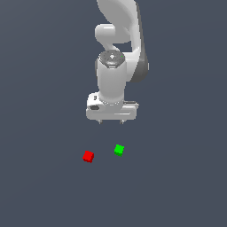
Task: Stack the red cube on top of the green cube.
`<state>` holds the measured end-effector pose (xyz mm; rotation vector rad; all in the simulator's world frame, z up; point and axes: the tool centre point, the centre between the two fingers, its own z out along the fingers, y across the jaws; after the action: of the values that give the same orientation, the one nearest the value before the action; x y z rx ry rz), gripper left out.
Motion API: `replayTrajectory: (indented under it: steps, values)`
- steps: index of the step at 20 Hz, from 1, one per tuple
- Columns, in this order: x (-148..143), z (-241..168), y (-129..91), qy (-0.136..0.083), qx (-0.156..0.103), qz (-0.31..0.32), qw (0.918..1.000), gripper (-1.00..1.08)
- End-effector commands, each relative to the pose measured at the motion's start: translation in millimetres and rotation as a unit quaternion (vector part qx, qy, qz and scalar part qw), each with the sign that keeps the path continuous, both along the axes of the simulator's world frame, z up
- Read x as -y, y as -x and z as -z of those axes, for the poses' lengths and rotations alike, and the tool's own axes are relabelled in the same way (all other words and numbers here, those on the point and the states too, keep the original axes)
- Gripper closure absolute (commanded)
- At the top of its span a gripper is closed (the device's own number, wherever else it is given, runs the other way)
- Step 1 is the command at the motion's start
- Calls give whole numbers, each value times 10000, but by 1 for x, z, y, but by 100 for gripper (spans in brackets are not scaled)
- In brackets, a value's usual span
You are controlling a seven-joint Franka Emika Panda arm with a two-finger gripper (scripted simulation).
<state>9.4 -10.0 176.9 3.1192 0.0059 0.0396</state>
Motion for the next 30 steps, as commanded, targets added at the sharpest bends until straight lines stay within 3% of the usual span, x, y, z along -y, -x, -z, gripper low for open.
replayTrajectory:
  steps: [1, 11, 30]
  values:
    - [0, 0, 0, 0, 0, 0, 10000, -92]
    - [14, 14, -16, -14, -14, 191, 9998, -92]
    - [93, 90, -88, -104, -91, 1192, 9928, -92]
